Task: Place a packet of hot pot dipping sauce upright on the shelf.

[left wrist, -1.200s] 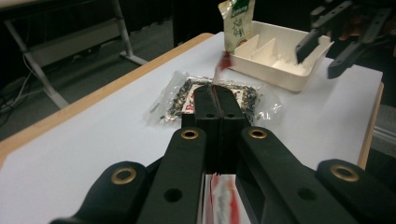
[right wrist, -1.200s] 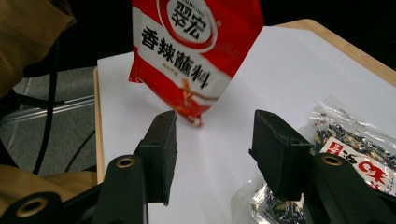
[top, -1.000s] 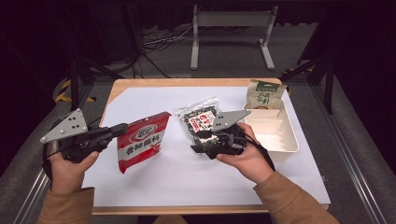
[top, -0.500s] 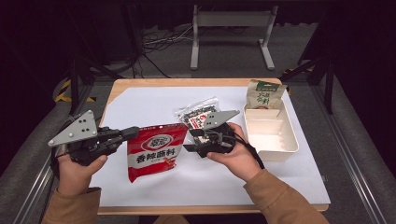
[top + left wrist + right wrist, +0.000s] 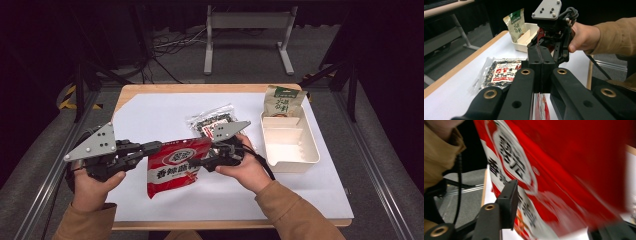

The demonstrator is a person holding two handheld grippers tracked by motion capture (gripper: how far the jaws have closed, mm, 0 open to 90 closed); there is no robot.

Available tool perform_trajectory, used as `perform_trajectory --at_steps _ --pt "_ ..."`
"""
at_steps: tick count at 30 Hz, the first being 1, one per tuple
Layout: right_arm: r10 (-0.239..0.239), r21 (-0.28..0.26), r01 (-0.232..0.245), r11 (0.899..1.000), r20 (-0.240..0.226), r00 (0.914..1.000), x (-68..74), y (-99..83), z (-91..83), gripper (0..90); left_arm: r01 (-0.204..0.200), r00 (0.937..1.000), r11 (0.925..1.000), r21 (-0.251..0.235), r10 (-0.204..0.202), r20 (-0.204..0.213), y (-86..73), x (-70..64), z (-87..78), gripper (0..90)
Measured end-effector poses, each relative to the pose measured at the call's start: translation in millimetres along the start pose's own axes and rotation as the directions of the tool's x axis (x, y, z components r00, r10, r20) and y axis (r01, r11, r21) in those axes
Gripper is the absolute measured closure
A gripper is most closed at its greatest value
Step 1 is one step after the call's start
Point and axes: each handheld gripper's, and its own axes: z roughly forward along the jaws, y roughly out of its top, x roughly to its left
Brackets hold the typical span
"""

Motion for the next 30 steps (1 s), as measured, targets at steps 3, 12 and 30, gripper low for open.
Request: perform_trajectory --at_steps 3,12,30 --pt "0.009 0.004 -0.009 1.000 -0.039 0.9992 0.6 -0.3 3.2 60.0 0.002 1.0000 1.0000 0.006 -0.002 0.000 -0.9 -0.5 1.4 89.8" --pt "-0.016 0.005 0.017 1.000 -0.091 0.9958 -1.2 2.7 -4.3 88.1 0.012 0.9997 0.9999 0.000 -0.012 -0.023 -4.2 2.3 -0.5 89.7" --pt "-0.068 0.016 0.068 0.998 -0.006 0.9977 3.1 18.7 -41.6 89.6 0.089 0.9947 0.9959 -0.018 -0.090 -0.051 -13.1 17.5 4.2 62.3"
